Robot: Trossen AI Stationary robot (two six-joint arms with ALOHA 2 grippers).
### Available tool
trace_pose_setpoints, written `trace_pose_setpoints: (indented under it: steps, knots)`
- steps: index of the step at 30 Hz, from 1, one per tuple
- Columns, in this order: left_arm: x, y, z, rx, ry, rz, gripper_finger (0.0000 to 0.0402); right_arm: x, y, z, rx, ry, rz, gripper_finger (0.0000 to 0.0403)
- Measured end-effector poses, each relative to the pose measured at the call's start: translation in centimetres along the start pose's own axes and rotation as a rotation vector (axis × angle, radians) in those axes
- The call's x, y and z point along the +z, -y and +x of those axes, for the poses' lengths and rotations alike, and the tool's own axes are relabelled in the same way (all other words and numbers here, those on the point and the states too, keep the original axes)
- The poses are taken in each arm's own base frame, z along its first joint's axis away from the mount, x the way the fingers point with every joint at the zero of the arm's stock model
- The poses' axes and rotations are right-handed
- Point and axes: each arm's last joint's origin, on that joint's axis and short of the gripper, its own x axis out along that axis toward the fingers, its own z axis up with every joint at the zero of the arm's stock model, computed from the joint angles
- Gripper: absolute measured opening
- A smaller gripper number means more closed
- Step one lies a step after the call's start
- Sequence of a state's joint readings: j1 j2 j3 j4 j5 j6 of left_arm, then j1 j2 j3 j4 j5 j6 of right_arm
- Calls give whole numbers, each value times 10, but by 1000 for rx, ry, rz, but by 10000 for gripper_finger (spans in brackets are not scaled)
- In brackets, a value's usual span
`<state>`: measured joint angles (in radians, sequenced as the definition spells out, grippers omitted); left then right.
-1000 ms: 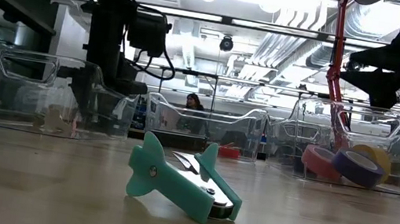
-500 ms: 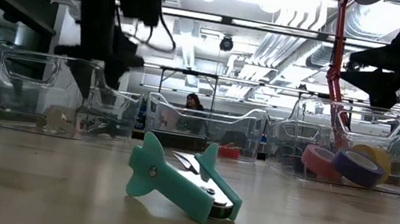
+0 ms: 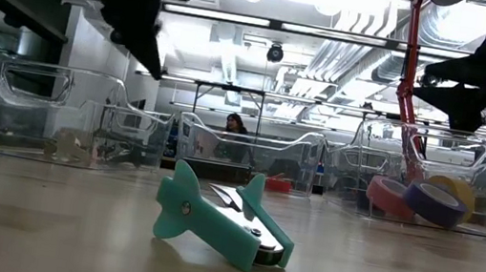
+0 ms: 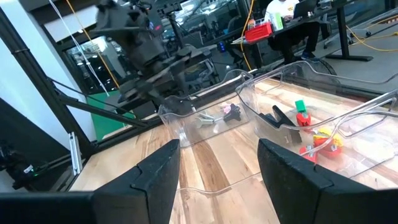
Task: Pick and place Stapler, Stapler remover, tape
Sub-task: Put the light blue staple remover into the bottom left transparent bin
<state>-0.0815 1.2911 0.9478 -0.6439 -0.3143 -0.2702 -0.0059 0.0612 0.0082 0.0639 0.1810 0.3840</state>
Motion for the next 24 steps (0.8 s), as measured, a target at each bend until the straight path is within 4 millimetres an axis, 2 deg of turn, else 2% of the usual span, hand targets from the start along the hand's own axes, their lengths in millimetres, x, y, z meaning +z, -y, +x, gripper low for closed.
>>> trace_pose_setpoints:
  steps: [10, 17, 24]
  knots:
    - [9, 68, 24, -322, 170, 441, 239, 0, 0, 0, 0, 0, 0, 206]
    - [27, 104, 34, -419, 209, 651, 239, 0, 0, 0, 0, 0, 0, 207]
    - [50, 129, 50, -447, 178, 812, 239, 0, 0, 0, -1, -4, -1, 207]
